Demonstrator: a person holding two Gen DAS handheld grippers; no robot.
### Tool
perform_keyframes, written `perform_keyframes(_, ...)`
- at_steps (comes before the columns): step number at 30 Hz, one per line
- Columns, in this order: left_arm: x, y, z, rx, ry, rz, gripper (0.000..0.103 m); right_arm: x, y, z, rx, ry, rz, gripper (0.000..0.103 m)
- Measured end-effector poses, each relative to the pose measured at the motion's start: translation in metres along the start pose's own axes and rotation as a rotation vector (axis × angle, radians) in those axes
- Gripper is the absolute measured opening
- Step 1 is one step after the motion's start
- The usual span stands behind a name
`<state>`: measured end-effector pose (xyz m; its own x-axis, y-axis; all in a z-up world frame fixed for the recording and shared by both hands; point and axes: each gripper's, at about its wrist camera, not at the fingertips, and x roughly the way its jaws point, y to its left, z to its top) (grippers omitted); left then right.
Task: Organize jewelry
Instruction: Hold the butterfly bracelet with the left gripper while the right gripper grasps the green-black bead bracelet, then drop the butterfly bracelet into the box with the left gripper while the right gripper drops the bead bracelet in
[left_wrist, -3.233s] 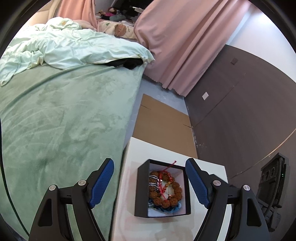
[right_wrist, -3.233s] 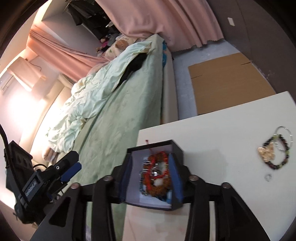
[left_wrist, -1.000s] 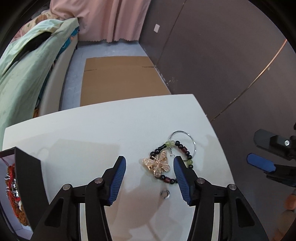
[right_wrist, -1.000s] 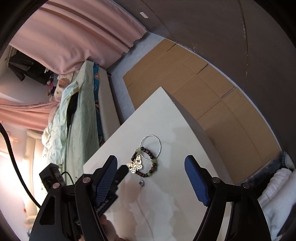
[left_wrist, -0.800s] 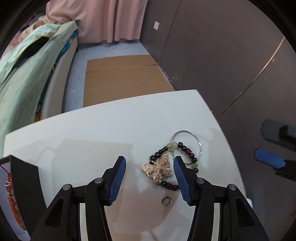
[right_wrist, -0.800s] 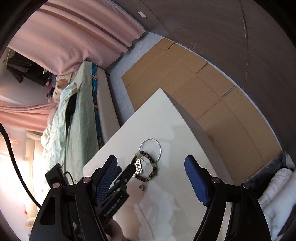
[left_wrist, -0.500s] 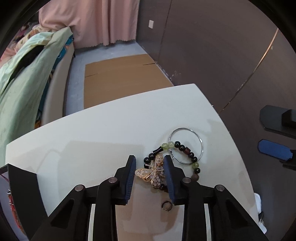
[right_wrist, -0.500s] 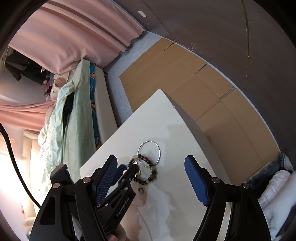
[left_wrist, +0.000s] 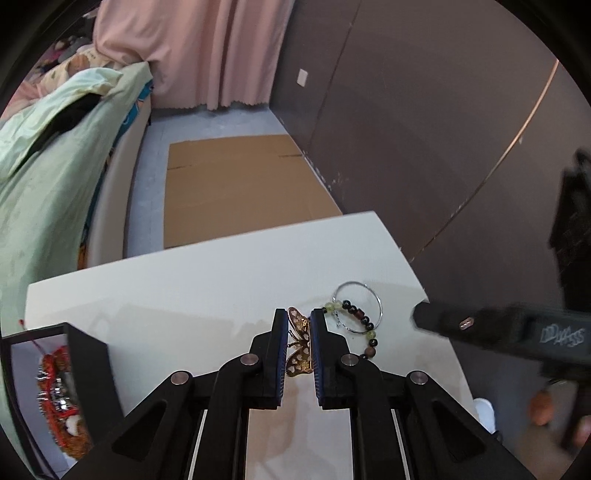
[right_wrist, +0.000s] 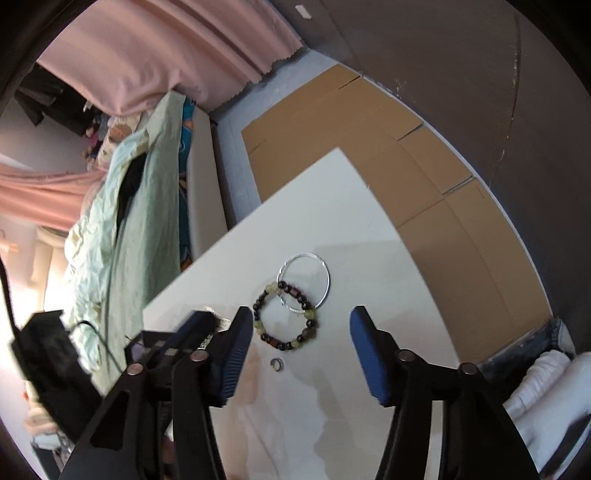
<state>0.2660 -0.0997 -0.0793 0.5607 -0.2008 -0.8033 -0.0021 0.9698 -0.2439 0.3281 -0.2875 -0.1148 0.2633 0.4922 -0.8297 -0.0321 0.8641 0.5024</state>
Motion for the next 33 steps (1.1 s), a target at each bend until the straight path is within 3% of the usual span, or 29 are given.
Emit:
perform_keyframes(5, -0.018, 0.014, 0.001, -0.038, -0.036, 0.008, 0.013, 0.021, 0.01, -0.004, -0.043, 0.053, -0.029, 0.037)
perform_keyframes(15, -0.038, 0.055, -0.006, -0.111, -0.061, 0.059, 0.013, 0.049, 0.042, -0.016, -0.208, 0.032, -0.248, 0.035)
perform_keyframes(18, -0.041, 0.062, -0.01, -0.121, -0.058, 0.077, 0.013, 0.051, 0.048, -0.021, -0.249, 0.017, -0.323, 0.017)
perform_keyframes(19, -0.042, 0.065, -0.011, -0.127, -0.056, 0.08, 0.013, 0.05, 0.047, -0.022, -0.249, 0.019, -0.313, 0.011)
perform_keyframes(26, -0.047, 0.067, -0.019, -0.117, -0.061, 0.092, 0.013, 0.006, 0.047, -0.026, -0.215, -0.056, -0.168, 0.011)
perform_keyframes(33, -0.058, 0.07, -0.028, -0.12, -0.094, 0.128, 0.013, -0.037, 0.066, -0.04, -0.272, -0.146, -0.062, 0.011)
